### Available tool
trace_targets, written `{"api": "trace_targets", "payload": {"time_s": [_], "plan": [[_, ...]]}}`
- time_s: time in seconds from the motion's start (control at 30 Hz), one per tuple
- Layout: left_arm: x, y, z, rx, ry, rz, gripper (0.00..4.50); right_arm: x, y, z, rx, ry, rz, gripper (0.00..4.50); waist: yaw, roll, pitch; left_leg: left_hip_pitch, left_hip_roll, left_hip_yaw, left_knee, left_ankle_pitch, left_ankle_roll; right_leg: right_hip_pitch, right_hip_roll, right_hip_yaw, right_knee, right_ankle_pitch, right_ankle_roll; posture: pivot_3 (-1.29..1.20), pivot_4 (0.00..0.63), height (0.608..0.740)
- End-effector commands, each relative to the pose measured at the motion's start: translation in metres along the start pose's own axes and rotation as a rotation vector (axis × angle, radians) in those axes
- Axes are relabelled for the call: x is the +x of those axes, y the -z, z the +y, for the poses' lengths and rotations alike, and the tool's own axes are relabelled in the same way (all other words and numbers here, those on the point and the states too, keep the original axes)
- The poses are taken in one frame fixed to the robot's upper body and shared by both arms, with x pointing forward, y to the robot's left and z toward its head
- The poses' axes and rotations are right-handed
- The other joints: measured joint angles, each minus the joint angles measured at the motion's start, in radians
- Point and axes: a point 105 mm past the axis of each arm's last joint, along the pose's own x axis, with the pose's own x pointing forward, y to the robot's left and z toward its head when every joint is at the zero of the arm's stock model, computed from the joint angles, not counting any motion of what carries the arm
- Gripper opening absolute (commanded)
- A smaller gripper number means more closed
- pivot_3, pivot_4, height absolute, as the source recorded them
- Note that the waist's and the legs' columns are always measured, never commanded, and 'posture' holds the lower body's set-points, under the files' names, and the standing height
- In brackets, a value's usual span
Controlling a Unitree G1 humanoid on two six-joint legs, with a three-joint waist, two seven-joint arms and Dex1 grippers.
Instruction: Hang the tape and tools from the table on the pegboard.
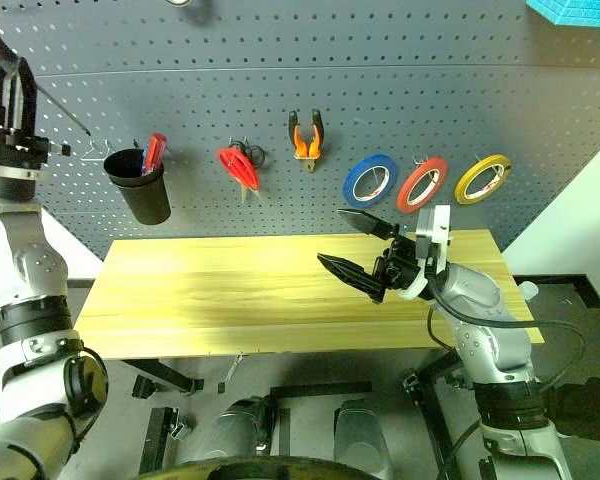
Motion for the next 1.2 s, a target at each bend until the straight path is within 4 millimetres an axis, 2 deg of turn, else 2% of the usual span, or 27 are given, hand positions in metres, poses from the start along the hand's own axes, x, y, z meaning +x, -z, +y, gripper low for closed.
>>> {"api": "trace_targets", "payload": {"time_s": [0.03, 0.27, 0.3, 0.37, 0.53, 0.67, 0.8, 0.9, 0.97, 1.07, 1.2], "plan": [[0.008, 0.007, 0.001, 0.05, 0.012, -0.001, 0.53, 0.001, -0.009, 0.003, -0.048, -0.002, -0.013, 4.5, -0.001, 0.0, 0.0, 0.0, 0.0, 0.0, 0.0, 0.0, 0.0, 0.0, 0.0, 0.0, 0.0, 0.0, 0.0, -0.08, 0.042, 0.725], [0.001, 0.038, 0.0, 0.031, 0.013, 0.087, 0.53, -0.007, -0.006, 0.002, -0.055, 0.028, 0.009, 4.5, -0.005, -0.001, 0.0, 0.0, 0.0, 0.0, 0.0, 0.0, 0.0, 0.0, 0.0, 0.0, 0.0, 0.0, 0.001, -0.1, 0.04, 0.725], [-0.001, 0.041, 0.0, 0.028, 0.01, 0.098, 1.25, -0.007, -0.005, 0.002, -0.055, 0.029, 0.011, 4.5, -0.005, -0.001, 0.0, 0.0, 0.0, 0.0, 0.0, 0.0, 0.0, 0.0, 0.0, 0.0, 0.001, 0.0, 0.001, -0.1, 0.039, 0.725], [-0.005, 0.047, -0.001, -0.003, 0.012, 0.115, 1.84, -0.008, -0.004, 0.002, -0.057, 0.032, 0.014, 4.5, -0.005, -0.001, 0.0, 0.0, 0.0, 0.0, 0.0, 0.0, 0.0, 0.0, 0.0, 0.0, 0.001, 0.0, 0.001, -0.1, 0.041, 0.725], [-0.01, 0.053, -0.002, 0.046, 0.001, 0.135, 3.55, -0.009, -0.002, 0.002, -0.06, 0.033, 0.028, 4.5, -0.004, -0.001, -0.001, 0.0, 0.0, 0.0, 0.0, 0.0, 0.0, 0.0, 0.0, 0.0, 0.001, 0.0, 0.001, -0.1, 0.043, 0.725], [-0.013, 0.037, -0.002, -0.016, 0.003, 0.068, 3.55, -0.011, 0.005, 0.004, -0.067, 0.036, 0.058, 4.5, -0.005, -0.002, -0.001, 0.0, 0.0, 0.0, 0.0, 0.0, 0.0, 0.0, 0.0, 0.0, 0.001, 0.0, 0.001, -0.1, 0.044, 0.725], [-0.031, 0.014, -0.024, -0.158, 0.152, 0.055, 3.55, -0.018, 0.015, 0.006, -0.072, 0.042, 0.101, 4.5, -0.025, -0.001, -0.001, 0.0, 0.001, -0.001, 0.0, 0.0, 0.0, 0.0, 0.0, 0.0, 0.001, 0.0, 0.001, -0.1, 0.049, 0.725], [-0.058, -0.001, -0.054, -0.284, 0.331, 0.151, 3.55, -0.025, 0.024, 0.007, -0.066, 0.05, 0.144, 4.5, -0.036, -0.001, -0.002, 0.001, 0.002, -0.001, -0.001, 0.0, 0.0, -0.001, 0.0, 0.001, 0.002, 0.0, 0.0, -0.09, 0.05, 0.725], [-0.077, -0.001, -0.07, -0.33, 0.416, 0.257, 3.55, -0.03, 0.031, 0.007, -0.066, 0.051, 0.176, 4.5, -0.033, 0.0, -0.002, 0.001, 0.003, -0.001, -0.002, 0.0, 0.0, -0.001, 0.0, 0.001, 0.002, 0.0, 0.0, -0.07, 0.051, 0.725], [-0.132, 0.026, -0.095, -0.288, 0.54, 0.548, 3.55, -0.043, 0.052, 0.007, -0.076, 0.054, 0.273, 4.5, -0.024, 0.005, -0.007, 0.006, 0.004, 0.0, -0.002, -0.002, -0.003, 0.003, 0.0, 0.001, 0.0, -0.002, -0.005, -0.06, 0.051, 0.725], [-0.189, 0.06, -0.104, -0.208, 0.572, 0.788, 3.55, -0.058, 0.072, 0.001, -0.108, 0.08, 0.362, 4.5, -0.011, 0.008, -0.009, 0.007, 0.004, 0.004, -0.002, -0.003, -0.002, 0.005, -0.004, 0.001, -0.003, -0.004, -0.007, -0.05, 0.047, 0.725]]}}
